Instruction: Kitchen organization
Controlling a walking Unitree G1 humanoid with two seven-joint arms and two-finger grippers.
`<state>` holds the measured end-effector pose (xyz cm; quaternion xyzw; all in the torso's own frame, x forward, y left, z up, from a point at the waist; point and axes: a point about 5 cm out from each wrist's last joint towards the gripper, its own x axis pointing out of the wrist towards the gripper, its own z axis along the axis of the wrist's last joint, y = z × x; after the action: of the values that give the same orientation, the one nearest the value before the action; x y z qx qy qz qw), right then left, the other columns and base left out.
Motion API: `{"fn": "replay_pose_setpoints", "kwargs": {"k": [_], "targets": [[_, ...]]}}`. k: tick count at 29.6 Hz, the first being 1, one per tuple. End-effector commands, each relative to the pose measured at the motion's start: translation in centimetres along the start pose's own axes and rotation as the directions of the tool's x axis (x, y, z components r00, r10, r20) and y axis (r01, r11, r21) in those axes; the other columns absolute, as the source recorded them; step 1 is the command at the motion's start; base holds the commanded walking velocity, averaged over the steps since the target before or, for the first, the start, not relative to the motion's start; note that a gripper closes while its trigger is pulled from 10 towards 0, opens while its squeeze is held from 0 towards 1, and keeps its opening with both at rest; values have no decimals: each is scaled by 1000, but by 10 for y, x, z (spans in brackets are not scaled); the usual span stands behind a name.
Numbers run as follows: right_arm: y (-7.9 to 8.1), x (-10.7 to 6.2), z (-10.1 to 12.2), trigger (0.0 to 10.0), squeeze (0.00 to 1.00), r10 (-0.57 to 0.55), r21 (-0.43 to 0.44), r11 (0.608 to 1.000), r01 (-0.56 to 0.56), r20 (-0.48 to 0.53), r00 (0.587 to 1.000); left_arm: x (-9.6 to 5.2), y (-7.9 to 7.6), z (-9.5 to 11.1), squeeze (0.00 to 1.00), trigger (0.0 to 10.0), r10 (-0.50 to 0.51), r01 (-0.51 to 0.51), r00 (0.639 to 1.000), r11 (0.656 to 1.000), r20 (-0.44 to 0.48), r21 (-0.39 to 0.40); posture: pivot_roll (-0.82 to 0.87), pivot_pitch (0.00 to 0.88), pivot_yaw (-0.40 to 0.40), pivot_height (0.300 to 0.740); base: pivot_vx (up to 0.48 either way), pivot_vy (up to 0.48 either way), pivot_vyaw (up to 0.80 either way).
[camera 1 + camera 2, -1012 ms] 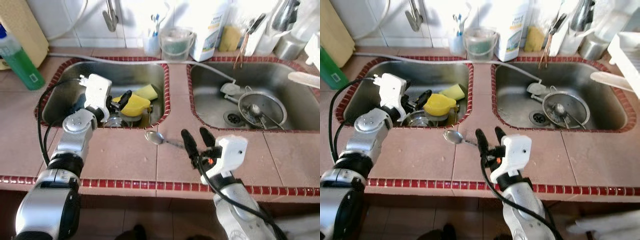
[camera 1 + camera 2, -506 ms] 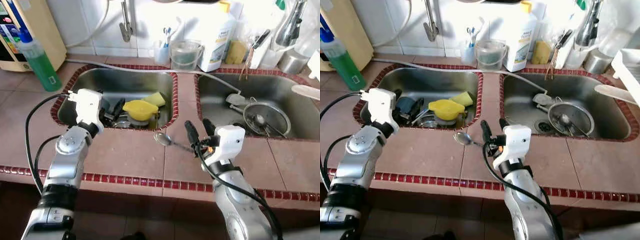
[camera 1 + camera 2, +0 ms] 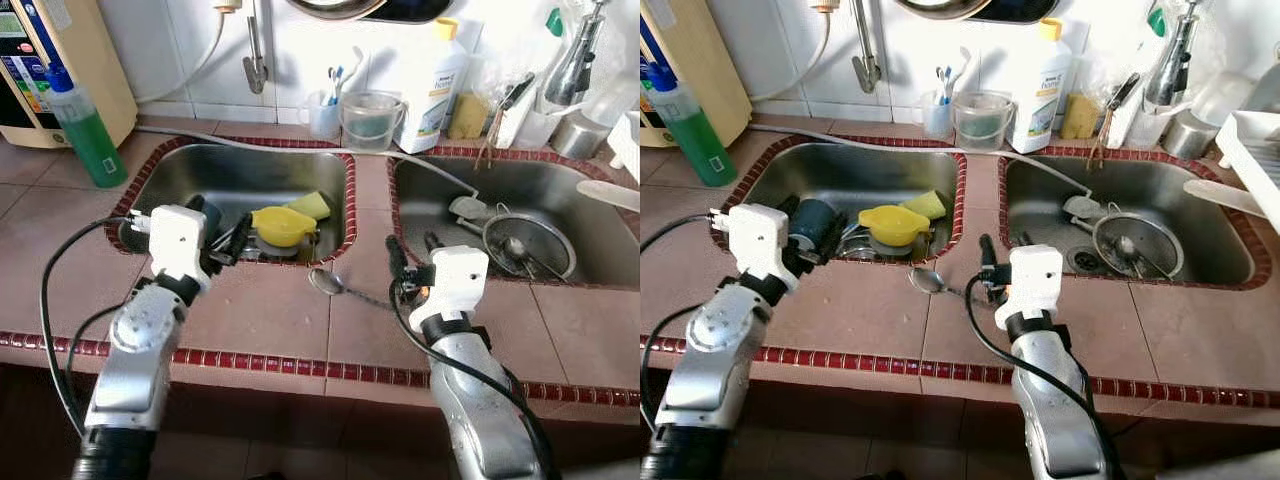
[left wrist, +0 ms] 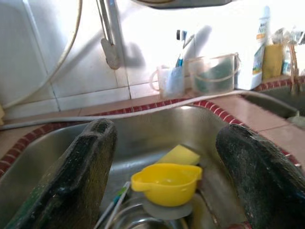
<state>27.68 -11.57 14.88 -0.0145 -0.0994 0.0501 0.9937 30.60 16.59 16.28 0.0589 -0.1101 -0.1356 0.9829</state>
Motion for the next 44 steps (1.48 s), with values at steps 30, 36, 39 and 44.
{"fn": "replay_pose_setpoints", "kwargs": {"k": [30, 36, 39, 44], "targets": [[3, 16, -13, 10000, 0, -4, -138, 990, 18, 101, 995, -5, 2, -10, 0, 10000, 193, -192, 980, 981, 43, -39, -130, 0, -26, 740, 0, 0, 0], [3, 18, -17, 10000, 0, 7, -127, 992, 5, 95, 995, -1, 1, -15, 0, 10000, 171, -170, 985, 985, 23, -29, -139, 0, -14, 740, 0, 0, 0], [2, 22, -20, 10000, 0, 24, -100, 995, -15, 82, 996, 2, -1, -16, 0, 10000, 163, -162, 986, 986, 22, -31, -144, 0, -4, 740, 0, 0, 0], [3, 25, -19, 10000, 0, 30, -93, 995, -22, 87, 996, 5, -8, -16, 0, 10000, 120, -119, 993, 992, 23, -34, -146, 0, -4, 740, 0, 0, 0]]}}
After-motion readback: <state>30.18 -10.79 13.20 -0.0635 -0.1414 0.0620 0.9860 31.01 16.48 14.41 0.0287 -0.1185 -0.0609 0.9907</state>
